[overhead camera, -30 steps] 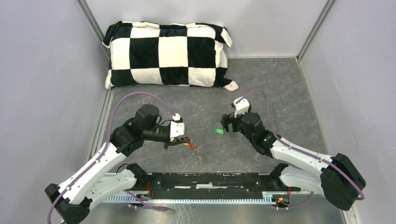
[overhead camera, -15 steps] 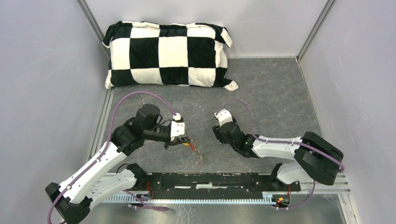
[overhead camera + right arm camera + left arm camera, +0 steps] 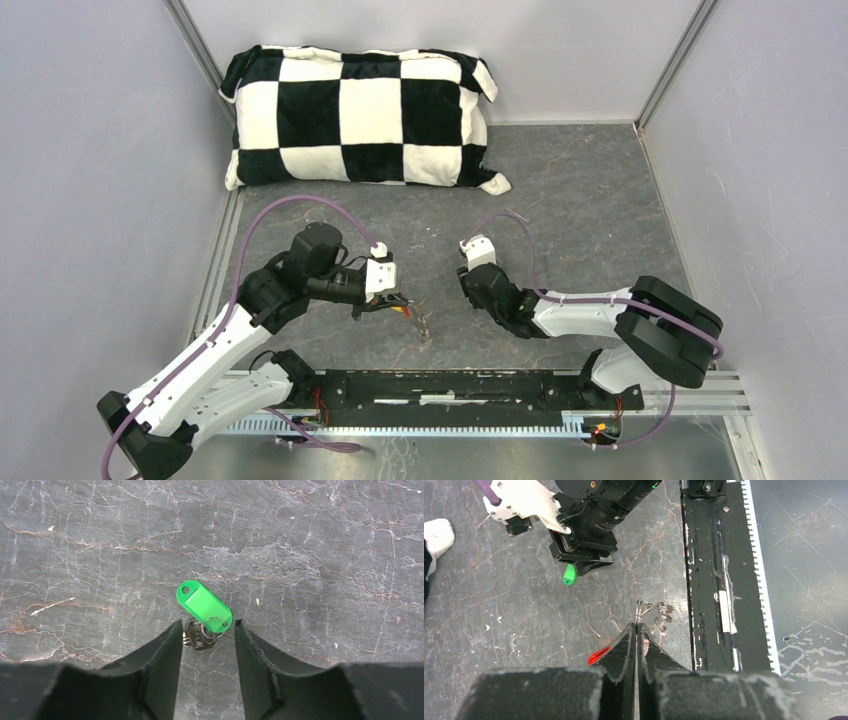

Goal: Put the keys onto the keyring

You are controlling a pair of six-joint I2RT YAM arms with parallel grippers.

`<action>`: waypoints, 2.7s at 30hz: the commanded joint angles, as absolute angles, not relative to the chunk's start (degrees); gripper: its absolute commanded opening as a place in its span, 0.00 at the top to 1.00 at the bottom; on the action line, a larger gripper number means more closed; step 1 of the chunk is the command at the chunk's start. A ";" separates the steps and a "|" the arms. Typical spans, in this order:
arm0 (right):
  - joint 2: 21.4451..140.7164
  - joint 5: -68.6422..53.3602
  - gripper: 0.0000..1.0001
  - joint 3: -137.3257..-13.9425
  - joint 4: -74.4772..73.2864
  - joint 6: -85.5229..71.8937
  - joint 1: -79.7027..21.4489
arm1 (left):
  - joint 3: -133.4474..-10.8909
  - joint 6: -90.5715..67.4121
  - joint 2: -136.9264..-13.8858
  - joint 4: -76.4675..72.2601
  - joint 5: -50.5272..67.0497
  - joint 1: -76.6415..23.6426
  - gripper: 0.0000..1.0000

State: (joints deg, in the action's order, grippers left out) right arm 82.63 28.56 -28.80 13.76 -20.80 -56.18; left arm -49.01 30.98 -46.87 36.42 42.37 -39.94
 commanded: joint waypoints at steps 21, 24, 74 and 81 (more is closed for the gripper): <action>85.48 30.53 0.76 -28.20 16.59 -23.54 -56.68 | -52.04 31.82 -45.63 35.19 43.64 -39.95 0.98; 83.93 31.37 0.84 -26.88 17.46 -22.94 -56.67 | -52.18 31.56 -45.80 35.16 44.08 -39.98 0.98; 55.04 -44.10 1.00 -43.04 2.57 10.94 -54.31 | -50.05 38.87 -45.10 37.53 55.62 -39.99 0.98; 56.67 -46.97 1.00 -45.00 0.22 16.57 -54.33 | -50.72 39.16 -45.09 37.53 57.68 -39.99 0.98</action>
